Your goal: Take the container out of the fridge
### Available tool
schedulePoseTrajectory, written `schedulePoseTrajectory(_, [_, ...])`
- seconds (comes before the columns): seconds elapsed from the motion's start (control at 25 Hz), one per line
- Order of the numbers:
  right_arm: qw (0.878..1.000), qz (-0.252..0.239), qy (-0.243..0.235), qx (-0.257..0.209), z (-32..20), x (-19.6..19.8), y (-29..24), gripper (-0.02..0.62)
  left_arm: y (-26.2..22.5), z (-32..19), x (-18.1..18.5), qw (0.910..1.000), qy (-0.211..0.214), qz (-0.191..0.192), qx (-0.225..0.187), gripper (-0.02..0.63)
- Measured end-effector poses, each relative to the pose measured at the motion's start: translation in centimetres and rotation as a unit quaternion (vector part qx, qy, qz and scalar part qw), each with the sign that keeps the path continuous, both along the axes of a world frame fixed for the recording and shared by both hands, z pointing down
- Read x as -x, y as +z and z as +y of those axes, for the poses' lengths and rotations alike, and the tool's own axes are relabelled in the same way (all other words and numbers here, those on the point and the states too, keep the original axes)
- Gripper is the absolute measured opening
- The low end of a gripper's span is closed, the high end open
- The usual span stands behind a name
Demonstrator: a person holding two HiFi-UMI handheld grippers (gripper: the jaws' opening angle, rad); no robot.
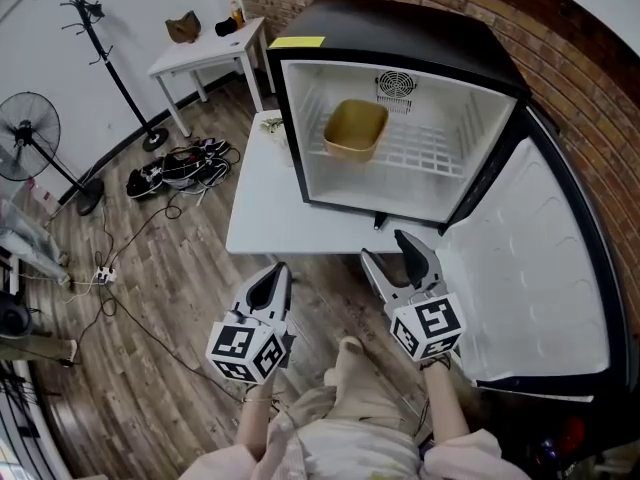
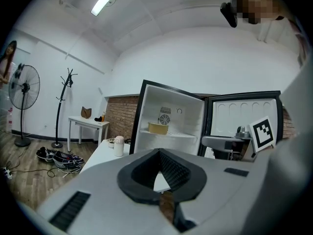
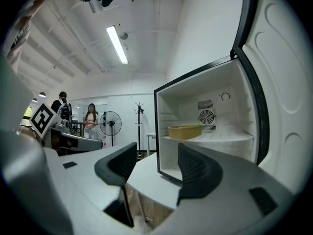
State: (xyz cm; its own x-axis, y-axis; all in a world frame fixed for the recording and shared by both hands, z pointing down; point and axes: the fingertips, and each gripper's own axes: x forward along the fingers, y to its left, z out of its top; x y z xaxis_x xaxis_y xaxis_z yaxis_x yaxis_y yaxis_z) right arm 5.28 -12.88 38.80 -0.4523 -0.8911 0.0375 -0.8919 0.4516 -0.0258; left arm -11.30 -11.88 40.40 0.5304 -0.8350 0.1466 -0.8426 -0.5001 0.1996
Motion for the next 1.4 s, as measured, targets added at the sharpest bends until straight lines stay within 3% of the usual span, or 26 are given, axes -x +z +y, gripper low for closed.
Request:
schedulePoseTrajectory(0.32, [1.000, 0.015, -0.001, -0.010, -2.7, 0.6, -0.4, 0.249, 0.5, -2.7, -0.4, 0.9998, 0.015, 0.006, 0.008, -0.008])
schedulePoseTrajectory(0.88, [0.994, 0.103, -0.012, -0.047, -11.5, 0.6, -2.9, 0.249, 0.3, -11.1, -2.3, 0.9989, 0.047, 0.001, 0.005, -0.008])
schedulePoseTrajectory(1.2, [0.983, 0.169, -0.054, -0.048, -15.6, 1.3, -4.7, 0.249, -1.1, -15.3, -3.9, 0.9985, 0.055, -0.002, -0.009, -0.008])
schedulePoseTrajectory(1.4, [0.970, 0.228, -0.084, -0.029, -16.9, 2.3, -4.5, 0.249, -1.8, -16.7, -4.1, 0.9983, 0.054, -0.001, -0.022, -0.008])
